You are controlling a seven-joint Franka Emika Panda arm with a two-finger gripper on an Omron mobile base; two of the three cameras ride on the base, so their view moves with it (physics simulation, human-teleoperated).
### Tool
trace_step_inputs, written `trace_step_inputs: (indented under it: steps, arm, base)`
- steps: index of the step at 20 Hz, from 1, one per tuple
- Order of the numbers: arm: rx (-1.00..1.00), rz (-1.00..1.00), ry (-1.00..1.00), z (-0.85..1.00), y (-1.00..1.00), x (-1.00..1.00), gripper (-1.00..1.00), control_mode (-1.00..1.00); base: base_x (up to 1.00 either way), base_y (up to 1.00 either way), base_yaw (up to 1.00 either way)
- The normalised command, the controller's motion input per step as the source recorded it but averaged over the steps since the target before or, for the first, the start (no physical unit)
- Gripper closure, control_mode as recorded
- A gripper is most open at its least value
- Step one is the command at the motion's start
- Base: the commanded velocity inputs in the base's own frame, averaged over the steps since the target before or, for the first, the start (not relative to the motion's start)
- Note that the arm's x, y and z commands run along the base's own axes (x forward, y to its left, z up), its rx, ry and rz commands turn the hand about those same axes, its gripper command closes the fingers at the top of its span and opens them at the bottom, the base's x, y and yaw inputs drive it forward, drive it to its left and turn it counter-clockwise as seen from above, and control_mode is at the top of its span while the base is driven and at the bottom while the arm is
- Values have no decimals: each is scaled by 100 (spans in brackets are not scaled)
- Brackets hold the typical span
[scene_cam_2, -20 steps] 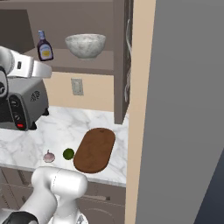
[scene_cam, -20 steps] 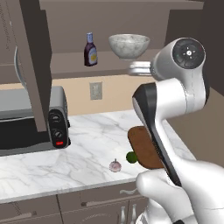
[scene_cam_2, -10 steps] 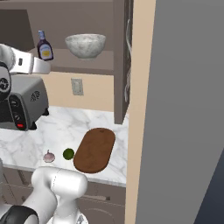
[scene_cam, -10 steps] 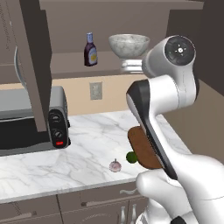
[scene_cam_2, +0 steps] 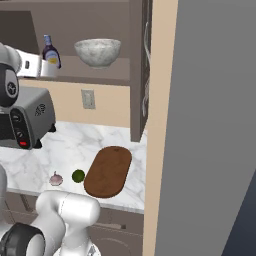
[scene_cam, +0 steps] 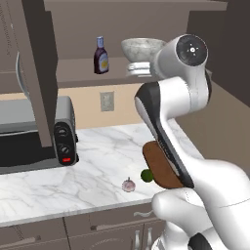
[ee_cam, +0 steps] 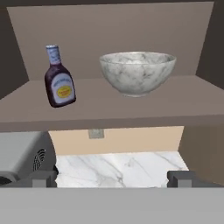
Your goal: Open the cabinet. Place the bowl and condiment on the counter. Then place the lime and garlic on the cutting board.
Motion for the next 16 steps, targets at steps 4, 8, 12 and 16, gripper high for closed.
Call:
trace_step_inputs:
  steps: [4, 8, 12, 16]
  arm:
    - [0, 10, 2, 1, 21, 31, -100, -100]
    - [0, 9, 0, 0, 26, 30, -100, -100]
    - [0, 4, 0, 0, 25, 26, -100, -100]
    - [0, 1, 0, 0, 19, 30, -100, -100]
  base:
    - [0, 0, 0]
    - [0, 0, 0]
    - [0, 0, 0]
    - [0, 0, 0]
